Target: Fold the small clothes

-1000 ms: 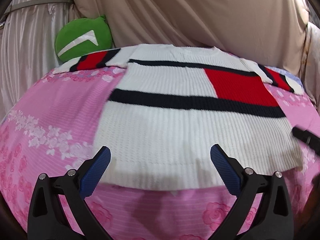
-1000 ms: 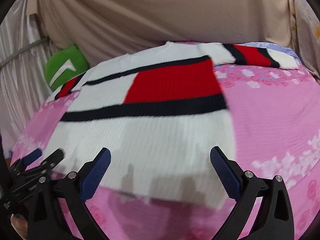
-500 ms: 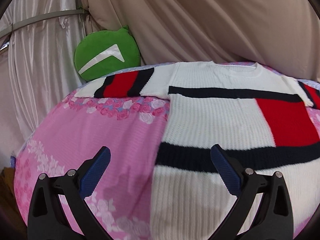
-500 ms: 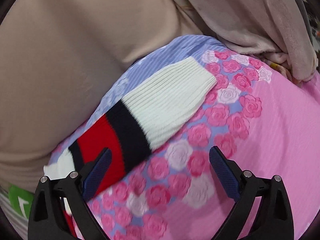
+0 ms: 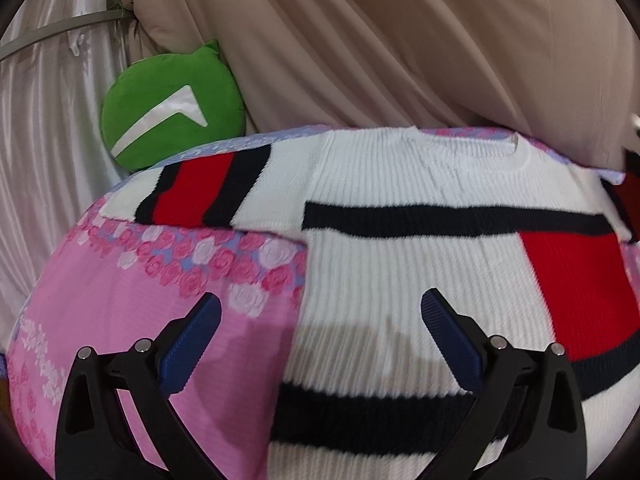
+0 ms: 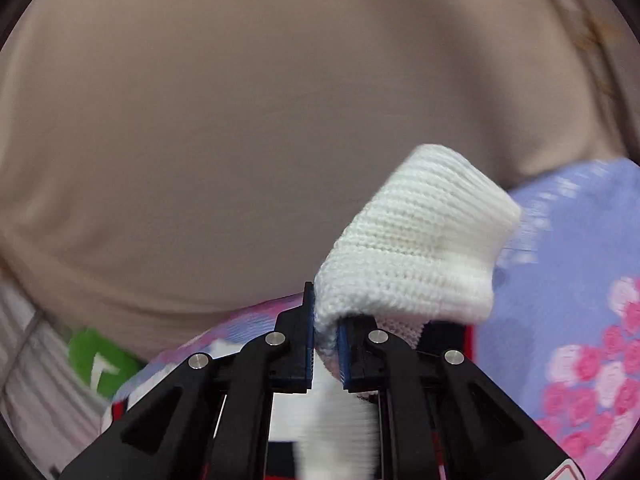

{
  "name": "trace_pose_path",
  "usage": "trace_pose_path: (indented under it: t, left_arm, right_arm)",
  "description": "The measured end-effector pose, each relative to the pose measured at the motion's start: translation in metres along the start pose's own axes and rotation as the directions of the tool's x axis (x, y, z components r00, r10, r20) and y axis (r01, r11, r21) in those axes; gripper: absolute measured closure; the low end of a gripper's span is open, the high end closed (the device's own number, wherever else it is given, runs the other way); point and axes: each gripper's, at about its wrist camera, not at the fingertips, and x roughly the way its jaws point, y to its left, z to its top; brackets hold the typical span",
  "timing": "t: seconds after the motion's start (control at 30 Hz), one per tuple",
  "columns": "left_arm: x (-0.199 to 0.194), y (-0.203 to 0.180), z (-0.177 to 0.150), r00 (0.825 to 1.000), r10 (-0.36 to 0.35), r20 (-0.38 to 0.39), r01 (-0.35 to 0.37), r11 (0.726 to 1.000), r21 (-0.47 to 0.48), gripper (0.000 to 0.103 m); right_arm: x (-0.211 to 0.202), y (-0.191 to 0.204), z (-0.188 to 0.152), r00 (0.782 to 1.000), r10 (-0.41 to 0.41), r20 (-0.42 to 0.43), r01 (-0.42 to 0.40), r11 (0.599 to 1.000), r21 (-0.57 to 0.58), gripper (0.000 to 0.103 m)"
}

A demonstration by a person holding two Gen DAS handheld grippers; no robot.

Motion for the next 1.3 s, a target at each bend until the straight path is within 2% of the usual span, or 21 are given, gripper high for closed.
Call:
trace_pose_path:
  t: [0.07,0.13,0.2,0.3,0.37,0.5,0.53,0.57,0.67,0.7,0.77,0.87,0.9,0.93,0.97,1.07,1.13,1.17,1.23,1.27,1.3]
  left_arm:
    - [0.006,-0.003,0.013,1.000,-0.030,0.004,0.030,0.999,-0.010,0.005]
    - [0.015,-0.008,0.025,0.998,-0.062,0.000,0.062,0.998,-0.020,0.005]
    - [0.028,-0.012,0.035,0.994,-0.108,-0.015,0.107,0.994,-0.034,0.005]
    - [0.057,-0.016,0.048,0.981,-0.178,-0.077,0.174,0.983,-0.061,0.005]
    - [0.078,-0.015,0.054,0.968,-0.217,-0.124,0.208,0.975,-0.081,0.005]
    - [0.114,-0.013,0.058,0.940,-0.279,-0.195,0.259,0.958,-0.123,0.005]
    - [0.124,-0.013,0.059,0.930,-0.301,-0.212,0.276,0.951,-0.140,0.005]
    - [0.132,-0.015,0.060,0.918,-0.326,-0.226,0.298,0.943,-0.150,0.005]
    - [0.144,-0.025,0.063,0.910,-0.348,-0.225,0.320,0.935,-0.152,0.006]
    - [0.146,-0.029,0.066,0.910,-0.350,-0.221,0.325,0.935,-0.144,0.012]
    - [0.151,-0.040,0.072,0.905,-0.362,-0.224,0.341,0.931,-0.128,0.024]
    - [0.156,-0.050,0.082,0.916,-0.333,-0.222,0.318,0.942,-0.103,0.068]
    - [0.157,-0.051,0.086,0.918,-0.330,-0.222,0.314,0.944,-0.101,0.090]
    - [0.156,-0.049,0.091,0.921,-0.325,-0.217,0.308,0.945,-0.108,0.095]
    - [0.153,-0.046,0.097,0.918,-0.342,-0.200,0.325,0.939,-0.115,0.095]
    - [0.129,-0.033,0.115,0.938,-0.331,-0.101,0.322,0.942,-0.099,0.096]
    - [0.119,-0.027,0.119,0.949,-0.309,-0.057,0.303,0.948,-0.092,0.096]
    - [0.121,-0.026,0.117,0.953,-0.298,-0.059,0.293,0.952,-0.089,0.096]
    - [0.142,-0.033,0.105,0.951,-0.288,-0.113,0.280,0.957,-0.080,0.096]
    - [0.154,-0.037,0.097,0.950,-0.272,-0.153,0.262,0.962,-0.078,0.096]
    - [0.163,-0.040,0.089,0.948,-0.263,-0.179,0.253,0.964,-0.077,0.096]
  right_arm:
    - [0.036,0.081,-0.024,0.987,0.122,-0.106,-0.135,0.983,-0.123,0.090]
    - [0.077,0.145,-0.062,0.955,0.187,-0.230,-0.235,0.950,-0.204,0.089]
    - [0.120,0.191,-0.107,0.922,0.172,-0.346,-0.276,0.920,-0.277,0.074]
    - [0.154,0.213,-0.154,0.899,0.079,-0.431,-0.252,0.898,-0.360,0.072]
    - [0.141,0.197,-0.151,0.914,0.062,-0.401,-0.226,0.899,-0.376,0.070]
    - [0.090,0.131,-0.125,0.966,-0.007,-0.259,-0.075,0.949,-0.307,0.039]
    - [0.079,0.111,-0.118,0.974,-0.049,-0.221,-0.018,0.957,-0.290,0.036]
    - [0.068,0.090,-0.111,0.976,-0.098,-0.194,0.043,0.963,-0.268,0.033]
    - [0.060,0.042,-0.093,0.959,-0.215,-0.187,0.178,0.965,-0.193,0.030]
    - [0.064,0.029,-0.089,0.950,-0.242,-0.199,0.210,0.963,-0.170,0.030]
    - [0.078,0.013,-0.087,0.935,-0.274,-0.223,0.250,0.959,-0.132,0.030]
    - [0.105,-0.001,-0.089,0.915,-0.279,-0.291,0.258,0.960,-0.109,0.032]
    - [0.114,-0.001,-0.090,0.910,-0.267,-0.316,0.244,0.963,-0.113,0.052]
    - [0.123,0.005,-0.090,0.907,-0.251,-0.339,0.221,0.967,-0.124,0.071]
    - [0.122,0.010,-0.087,0.909,-0.243,-0.338,0.210,0.969,-0.131,0.089]
    - [0.084,0.030,-0.071,0.978,-0.103,-0.184,0.088,0.992,-0.087,0.090]
    - [0.064,0.024,-0.068,0.992,-0.078,-0.100,0.072,0.996,-0.061,0.090]
    - [0.069,0.014,-0.072,0.986,-0.127,-0.111,0.120,0.991,-0.065,0.090]
    - [0.100,-0.011,-0.086,0.937,-0.265,-0.227,0.244,0.963,-0.118,0.090]
    - [0.117,-0.024,-0.097,0.903,-0.314,-0.292,0.288,0.949,-0.130,0.090]
    - [0.113,-0.027,-0.098,0.916,-0.296,-0.270,0.276,0.955,-0.109,0.090]
